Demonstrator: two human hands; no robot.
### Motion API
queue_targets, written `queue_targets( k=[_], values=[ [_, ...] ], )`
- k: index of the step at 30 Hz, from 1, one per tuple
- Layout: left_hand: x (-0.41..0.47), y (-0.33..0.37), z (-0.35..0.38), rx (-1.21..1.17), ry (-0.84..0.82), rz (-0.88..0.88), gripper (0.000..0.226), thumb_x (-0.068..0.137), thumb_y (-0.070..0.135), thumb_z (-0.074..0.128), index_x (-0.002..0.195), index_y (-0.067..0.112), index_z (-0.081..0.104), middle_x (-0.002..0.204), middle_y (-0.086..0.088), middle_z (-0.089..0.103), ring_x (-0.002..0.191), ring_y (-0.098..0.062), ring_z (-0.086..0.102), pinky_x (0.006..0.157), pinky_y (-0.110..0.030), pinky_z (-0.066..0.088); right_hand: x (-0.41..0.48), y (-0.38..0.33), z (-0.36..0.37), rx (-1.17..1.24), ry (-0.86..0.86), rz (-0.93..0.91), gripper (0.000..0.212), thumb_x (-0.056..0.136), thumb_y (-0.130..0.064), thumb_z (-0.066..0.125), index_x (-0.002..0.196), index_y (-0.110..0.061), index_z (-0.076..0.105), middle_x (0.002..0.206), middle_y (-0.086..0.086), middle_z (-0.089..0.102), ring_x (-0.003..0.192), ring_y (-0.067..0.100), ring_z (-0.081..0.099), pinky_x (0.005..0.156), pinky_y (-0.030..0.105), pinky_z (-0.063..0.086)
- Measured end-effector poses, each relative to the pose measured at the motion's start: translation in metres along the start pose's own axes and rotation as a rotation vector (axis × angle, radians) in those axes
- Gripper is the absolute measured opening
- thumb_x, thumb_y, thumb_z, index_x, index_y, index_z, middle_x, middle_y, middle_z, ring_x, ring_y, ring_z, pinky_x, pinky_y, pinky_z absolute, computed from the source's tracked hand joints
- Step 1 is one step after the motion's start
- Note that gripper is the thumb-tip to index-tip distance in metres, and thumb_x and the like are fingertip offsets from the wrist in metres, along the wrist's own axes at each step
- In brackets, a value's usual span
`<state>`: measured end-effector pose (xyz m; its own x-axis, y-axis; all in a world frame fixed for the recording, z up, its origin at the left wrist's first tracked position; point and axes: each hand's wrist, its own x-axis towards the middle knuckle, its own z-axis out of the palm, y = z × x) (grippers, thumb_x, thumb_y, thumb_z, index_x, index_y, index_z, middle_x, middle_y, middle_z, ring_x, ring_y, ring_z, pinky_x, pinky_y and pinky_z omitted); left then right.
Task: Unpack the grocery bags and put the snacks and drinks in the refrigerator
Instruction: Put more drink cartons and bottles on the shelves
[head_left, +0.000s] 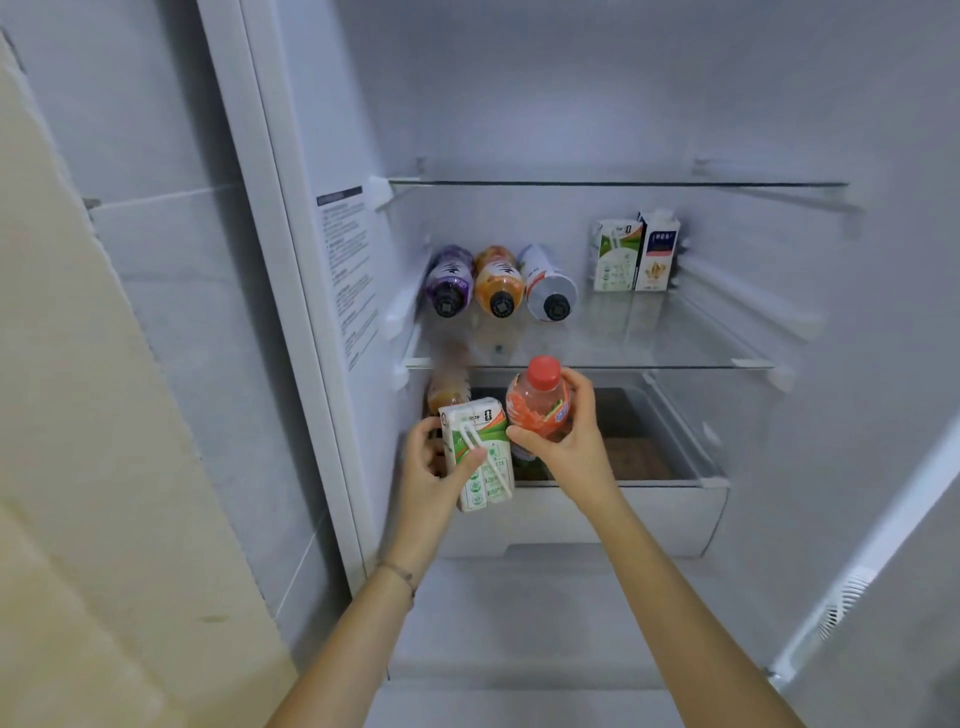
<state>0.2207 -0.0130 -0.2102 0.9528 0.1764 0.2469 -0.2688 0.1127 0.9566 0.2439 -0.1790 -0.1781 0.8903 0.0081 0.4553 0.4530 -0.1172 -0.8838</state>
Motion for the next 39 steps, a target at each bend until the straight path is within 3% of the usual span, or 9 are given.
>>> queue_targets(
  k=[5, 10, 12, 17, 20, 24, 27, 30, 39],
  values=[
    [0.002, -0.002, 0.0, -0.018, 0.006, 0.003, 0.044, 0.083, 0.008, 0.072, 0.114, 0.029, 0.05, 0.112, 0.002, 0.067, 0.102, -0.012, 0.067, 0.075, -0.023, 0.055, 0.003, 0.022, 0.0, 0.024, -0.029, -0.001, 0.074, 0.072, 0.001, 0.08, 0.123, -0.03, 0.037, 0.123, -0.013, 0.047, 0.105, -0.011, 0.053, 0.087, 0.014, 0.049],
    [0.0, -0.002, 0.0, -0.042, 0.022, -0.007, 0.041, 0.085, 0.003, 0.069, 0.113, 0.026, 0.05, 0.114, 0.001, 0.064, 0.102, -0.01, 0.067, 0.071, -0.019, 0.054, 0.016, 0.038, 0.003, -0.006, -0.071, 0.016, 0.074, 0.074, -0.003, 0.08, 0.123, -0.035, 0.035, 0.124, -0.02, 0.042, 0.11, -0.014, 0.049, 0.089, 0.014, 0.048],
    [-0.001, -0.001, 0.0, -0.055, 0.035, -0.011, 0.039, 0.085, 0.004, 0.068, 0.112, 0.026, 0.05, 0.114, 0.002, 0.065, 0.102, -0.01, 0.067, 0.071, -0.02, 0.055, 0.023, 0.046, 0.005, -0.034, -0.083, 0.027, 0.075, 0.075, -0.003, 0.079, 0.123, -0.04, 0.033, 0.125, -0.022, 0.04, 0.114, -0.008, 0.048, 0.089, 0.014, 0.049],
    [0.0, 0.001, 0.0, -0.055, 0.046, -0.007, 0.038, 0.085, 0.003, 0.068, 0.11, 0.027, 0.051, 0.114, 0.001, 0.065, 0.105, -0.013, 0.066, 0.073, -0.022, 0.055, 0.041, 0.067, 0.008, -0.096, -0.056, 0.048, 0.076, 0.074, -0.001, 0.079, 0.118, -0.044, 0.035, 0.129, -0.004, 0.045, 0.12, 0.013, 0.049, 0.094, 0.023, 0.05],
    [0.0, 0.002, 0.001, -0.04, 0.052, -0.007, 0.041, 0.085, 0.002, 0.069, 0.111, 0.028, 0.05, 0.114, -0.001, 0.065, 0.105, -0.013, 0.066, 0.073, -0.022, 0.055, 0.046, 0.077, 0.008, -0.167, -0.024, 0.053, 0.07, 0.072, -0.009, 0.082, 0.123, -0.035, 0.041, 0.125, -0.008, 0.049, 0.113, 0.008, 0.052, 0.097, 0.03, 0.051],
    [-0.001, 0.002, 0.002, -0.052, 0.059, -0.017, 0.04, 0.085, 0.002, 0.068, 0.112, 0.026, 0.05, 0.113, 0.0, 0.065, 0.102, -0.011, 0.067, 0.072, -0.022, 0.055, 0.045, 0.085, 0.012, -0.367, 0.019, 0.046, 0.075, 0.073, -0.027, 0.083, 0.137, -0.02, 0.045, 0.134, 0.002, 0.05, 0.117, 0.007, 0.046, 0.092, 0.014, 0.042],
    [-0.001, 0.002, 0.003, -0.048, 0.059, -0.015, 0.04, 0.085, 0.003, 0.069, 0.111, 0.027, 0.05, 0.112, 0.002, 0.065, 0.102, -0.01, 0.067, 0.071, -0.021, 0.055, 0.044, 0.085, 0.017, -0.442, 0.013, 0.051, 0.078, 0.077, -0.025, 0.08, 0.144, -0.016, 0.041, 0.14, 0.007, 0.047, 0.125, 0.019, 0.048, 0.096, 0.024, 0.042],
    [-0.001, 0.004, 0.004, -0.045, 0.067, -0.004, 0.04, 0.085, 0.003, 0.069, 0.111, 0.027, 0.05, 0.112, 0.002, 0.065, 0.101, -0.008, 0.067, 0.07, -0.019, 0.054, 0.043, 0.084, 0.021, -0.471, -0.048, 0.061, 0.081, 0.079, -0.024, 0.078, 0.147, -0.016, 0.036, 0.144, 0.007, 0.044, 0.128, 0.023, 0.047, 0.1, 0.03, 0.044],
    [0.003, 0.005, 0.006, -0.041, 0.079, 0.007, 0.041, 0.085, 0.002, 0.068, 0.111, 0.028, 0.05, 0.115, 0.001, 0.065, 0.1, -0.008, 0.067, 0.069, -0.02, 0.055, 0.045, 0.089, 0.01, -0.309, -0.31, 0.129, 0.091, 0.077, -0.023, 0.08, 0.151, -0.025, 0.028, 0.15, 0.0, 0.037, 0.13, 0.017, 0.045, 0.1, 0.027, 0.046]
  ],
)
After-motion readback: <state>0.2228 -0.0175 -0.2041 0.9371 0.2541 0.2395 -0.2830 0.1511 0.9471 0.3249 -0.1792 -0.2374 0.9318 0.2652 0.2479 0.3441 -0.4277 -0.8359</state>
